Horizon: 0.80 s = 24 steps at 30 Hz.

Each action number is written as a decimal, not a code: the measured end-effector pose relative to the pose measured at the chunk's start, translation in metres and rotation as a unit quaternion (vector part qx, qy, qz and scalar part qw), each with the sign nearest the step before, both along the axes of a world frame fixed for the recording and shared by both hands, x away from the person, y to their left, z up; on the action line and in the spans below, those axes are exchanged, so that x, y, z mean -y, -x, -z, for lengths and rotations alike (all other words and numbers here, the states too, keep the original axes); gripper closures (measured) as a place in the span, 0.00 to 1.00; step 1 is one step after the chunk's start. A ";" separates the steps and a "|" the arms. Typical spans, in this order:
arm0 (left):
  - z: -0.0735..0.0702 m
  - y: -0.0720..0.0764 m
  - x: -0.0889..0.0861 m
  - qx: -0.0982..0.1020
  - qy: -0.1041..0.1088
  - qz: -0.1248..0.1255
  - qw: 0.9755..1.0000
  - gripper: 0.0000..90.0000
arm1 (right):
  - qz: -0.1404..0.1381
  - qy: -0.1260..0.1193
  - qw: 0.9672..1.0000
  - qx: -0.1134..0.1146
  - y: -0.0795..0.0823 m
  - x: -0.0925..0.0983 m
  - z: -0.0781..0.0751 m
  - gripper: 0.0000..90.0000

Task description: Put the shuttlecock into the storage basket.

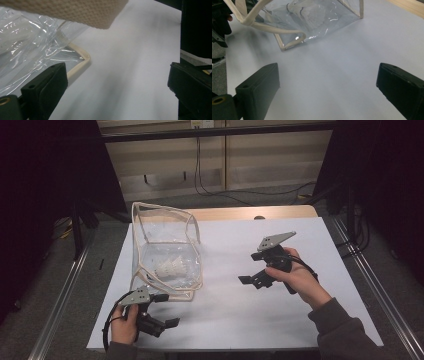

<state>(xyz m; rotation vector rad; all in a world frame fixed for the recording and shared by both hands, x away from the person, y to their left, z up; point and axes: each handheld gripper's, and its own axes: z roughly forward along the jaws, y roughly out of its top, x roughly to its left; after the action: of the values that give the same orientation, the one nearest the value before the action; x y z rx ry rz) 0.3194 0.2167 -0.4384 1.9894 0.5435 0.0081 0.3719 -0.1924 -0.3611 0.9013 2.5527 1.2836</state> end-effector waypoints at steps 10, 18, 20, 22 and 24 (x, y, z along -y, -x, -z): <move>0.000 0.000 0.000 0.001 0.000 -0.001 1.000 0.03 | 0.009 -0.006 1.000 0.000 0.004 0.009 0.008 0.05; -0.001 0.000 -0.001 0.001 -0.002 -0.002 1.000 0.03 | 0.015 -0.014 1.000 0.004 0.007 0.020 0.011 0.05; -0.001 0.000 -0.001 0.001 -0.002 -0.002 1.000 0.03 | 0.017 -0.016 1.000 0.001 0.008 0.022 0.013 0.05; -0.001 0.000 -0.001 0.001 -0.001 -0.002 1.000 0.03 | 0.020 -0.015 1.000 0.002 0.009 0.025 0.015 0.05; -0.001 0.000 -0.001 0.002 0.001 -0.004 1.000 0.03 | 0.021 -0.017 1.000 0.001 0.010 0.027 0.017 0.05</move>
<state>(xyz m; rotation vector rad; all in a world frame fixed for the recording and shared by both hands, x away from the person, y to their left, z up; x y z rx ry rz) 0.3194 0.2174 -0.4377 1.9859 0.5489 0.0155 0.3619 -0.2199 -0.3785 0.9540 2.5040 1.3182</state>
